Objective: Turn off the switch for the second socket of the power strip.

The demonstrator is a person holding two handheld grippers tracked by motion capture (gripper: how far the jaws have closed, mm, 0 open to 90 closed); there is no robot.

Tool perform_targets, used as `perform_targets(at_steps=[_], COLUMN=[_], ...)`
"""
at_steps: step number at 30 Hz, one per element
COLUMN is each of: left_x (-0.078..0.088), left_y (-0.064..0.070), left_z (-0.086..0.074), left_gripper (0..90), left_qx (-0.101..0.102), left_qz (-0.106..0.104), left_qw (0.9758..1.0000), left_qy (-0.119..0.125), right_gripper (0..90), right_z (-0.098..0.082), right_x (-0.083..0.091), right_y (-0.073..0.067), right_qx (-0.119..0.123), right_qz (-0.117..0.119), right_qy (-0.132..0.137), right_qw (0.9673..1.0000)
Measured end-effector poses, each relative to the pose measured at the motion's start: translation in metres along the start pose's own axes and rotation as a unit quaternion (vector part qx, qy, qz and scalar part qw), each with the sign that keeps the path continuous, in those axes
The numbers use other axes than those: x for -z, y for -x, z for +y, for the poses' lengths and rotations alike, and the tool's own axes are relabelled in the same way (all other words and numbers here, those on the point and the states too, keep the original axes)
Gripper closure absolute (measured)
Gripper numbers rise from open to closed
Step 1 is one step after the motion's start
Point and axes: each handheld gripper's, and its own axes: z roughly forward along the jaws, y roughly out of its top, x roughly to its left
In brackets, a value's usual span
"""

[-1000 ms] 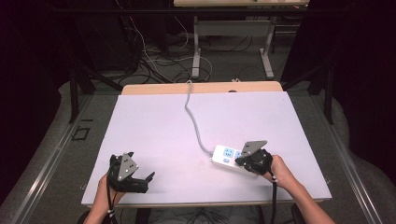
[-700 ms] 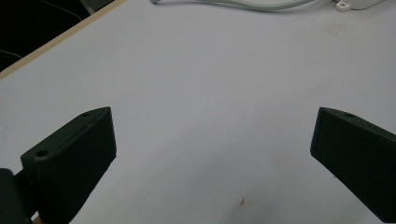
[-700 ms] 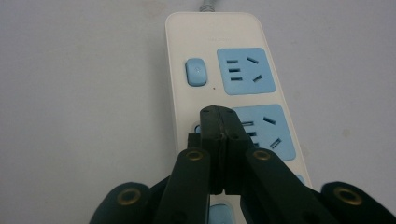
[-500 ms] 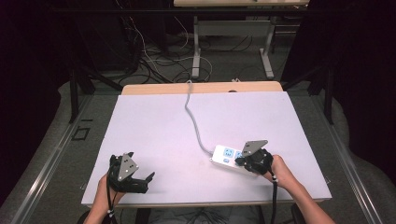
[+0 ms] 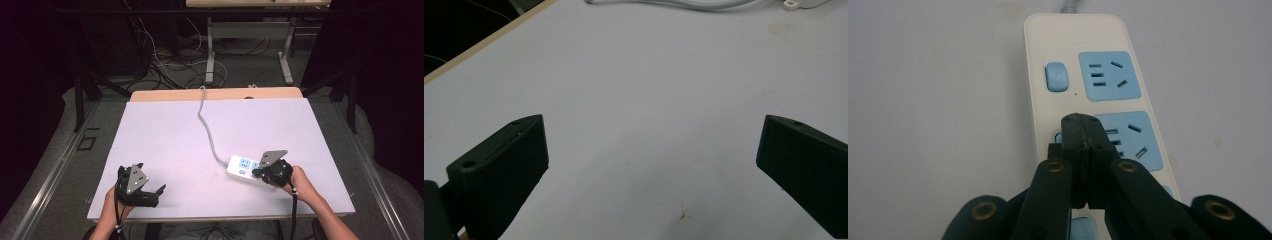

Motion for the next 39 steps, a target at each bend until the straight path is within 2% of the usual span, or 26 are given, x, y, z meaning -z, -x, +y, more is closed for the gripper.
perform_targets(at_steps=[4,6,7,9,10,13,20,21,22,27,28,31,36,38,39], left_x=[0.0,0.0,0.0,0.0,0.0,0.0,0.0,0.0,0.0,0.0,0.0,0.0,0.001,0.001,0.001], left_y=[0.0,0.0,0.0,0.0,0.0,0.0,0.0,0.0,0.0,0.0,0.0,0.0,0.0,0.0,0.0], left_z=[0.0,0.0,0.0,0.0,0.0,0.0,0.0,0.0,0.0,0.0,0.0,0.0,0.0,0.0,0.0], left_gripper=[0.0,0.0,0.0,0.0,0.0,0.0,0.0,0.0,0.0,0.0,0.0,0.0,0.0,0.0,0.0], left_qx=[0.0,0.0,0.0,-0.001,-0.001,-0.001,-0.001,-0.001,0.0,-0.002,-0.002,-0.002,-0.001,0.0,0.0], left_qz=[-0.001,0.0,0.0,0.0,0.0,0.0,-0.001,0.0,-0.001,0.0,0.0,0.001,0.0,0.0,0.0], left_qw=[1.0,1.0,1.0,1.0,1.0,1.0,1.0,1.0,1.0,1.0,1.0,1.0,1.0,1.0,1.0], left_qy=[0.001,0.0,-0.001,-0.001,0.0,0.0,0.001,0.0,0.001,0.001,0.001,0.001,0.002,0.002,0.003], right_gripper=[90.0,90.0,90.0,89.9,89.7,89.3,87.6,87.2,86.9,81.4,79.0,61.8,24.2,15.1,13.7], right_z=[0.0,0.002,0.002,0.002,0.003,0.006,0.008,0.008,0.007,0.008,0.008,0.009,0.009,0.008,0.008], right_x=[0.0,0.002,0.001,0.001,0.002,0.005,0.015,0.016,0.016,0.018,0.018,0.017,0.018,0.019,0.019], right_y=[0.0,0.001,0.001,0.0,-0.001,-0.002,0.002,0.003,0.003,0.004,0.004,0.003,0.006,0.007,0.008], right_qx=[0.0,-0.002,0.001,0.011,0.007,0.008,-0.007,-0.009,-0.014,-0.019,-0.014,-0.023,-0.04,-0.048,-0.049], right_qz=[-0.005,-0.022,-0.025,-0.03,-0.029,-0.03,-0.035,-0.026,-0.033,-0.026,-0.022,-0.018,-0.019,-0.018,-0.018], right_qy=[0.002,-0.001,-0.008,-0.005,-0.005,0.011,0.054,0.058,0.064,0.059,0.061,0.058,0.061,0.065,0.067], right_qw=[1.0,0.9998,0.9996,0.9995,0.9995,0.9994,0.9979,0.9979,0.9973,0.9977,0.9978,0.9979,0.9972,0.9966,0.9964])
